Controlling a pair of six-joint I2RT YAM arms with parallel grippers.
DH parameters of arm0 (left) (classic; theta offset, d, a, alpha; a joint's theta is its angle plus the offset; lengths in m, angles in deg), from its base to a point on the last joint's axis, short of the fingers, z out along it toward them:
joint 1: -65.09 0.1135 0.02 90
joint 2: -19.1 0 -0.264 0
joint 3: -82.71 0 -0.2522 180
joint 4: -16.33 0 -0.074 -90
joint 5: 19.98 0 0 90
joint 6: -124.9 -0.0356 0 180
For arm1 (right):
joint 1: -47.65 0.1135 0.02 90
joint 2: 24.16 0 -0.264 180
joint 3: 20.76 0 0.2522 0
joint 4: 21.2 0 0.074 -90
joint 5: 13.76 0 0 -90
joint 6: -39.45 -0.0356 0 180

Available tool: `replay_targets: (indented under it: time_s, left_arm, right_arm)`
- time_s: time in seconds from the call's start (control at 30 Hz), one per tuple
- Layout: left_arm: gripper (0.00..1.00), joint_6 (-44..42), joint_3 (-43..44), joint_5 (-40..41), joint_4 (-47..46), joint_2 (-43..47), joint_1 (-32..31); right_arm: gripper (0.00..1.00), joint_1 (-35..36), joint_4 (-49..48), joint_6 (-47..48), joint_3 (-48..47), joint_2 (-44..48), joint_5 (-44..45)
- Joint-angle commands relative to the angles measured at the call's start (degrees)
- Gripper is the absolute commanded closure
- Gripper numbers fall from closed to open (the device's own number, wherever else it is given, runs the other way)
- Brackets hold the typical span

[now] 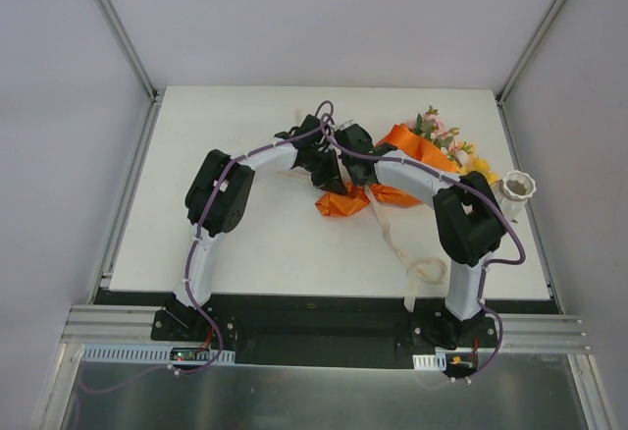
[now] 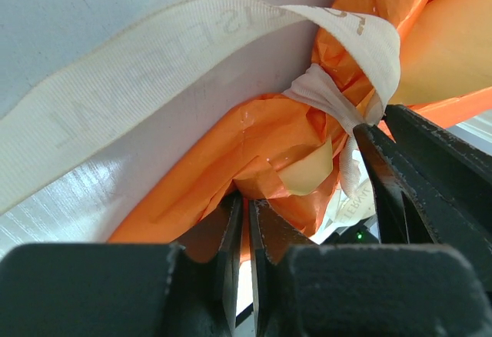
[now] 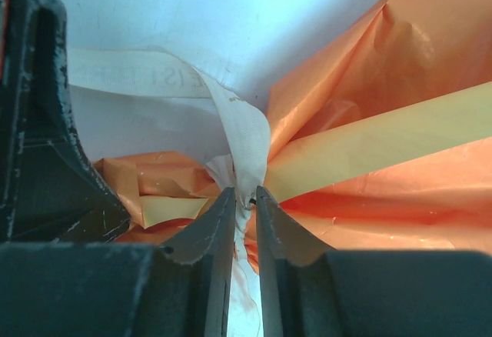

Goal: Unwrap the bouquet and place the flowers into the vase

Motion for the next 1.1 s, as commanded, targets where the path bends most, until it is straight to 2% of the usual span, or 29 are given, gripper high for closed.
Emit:
replay_targets:
  time_s: [0.0,0.17,0.4,0.5,0.67,1.07]
  left_arm:
    - [0.92,-2.25,0.01,1.14,3.08,-1.00,-1.11]
    - [0.92,-2.17,0.01,1.14,3.16,-1.08,-1.11]
    - [0.92,-2.08,0.18,0.97,3.08,-1.61,-1.11]
    - [0.92,-2.17,0.09,0.97,3.16,-1.43,-1.11]
    - [0.92,-2.25,0.09,1.05,3.16,-1.26,-1.11]
    - [0.91,-2.17,0.45,0.79,3.16,-1.78,-1.11]
  right_arm:
    - [0.80,2.33,2.39,3.51,-2.01,-1.82,1.75]
    - [0.81,2.77,2.92,3.86,-1.31,-1.56,2.37]
    - [0.92,3.39,1.25,3.42,0.80,0.11,-1.84]
    - [0.94,3.21,1.16,2.72,1.15,-0.06,-2.11]
    - [0.92,2.78,1.33,2.98,1.68,0.03,-2.72]
    - [0.81,1.19,3.27,4.91,3.52,0.29,-8.09]
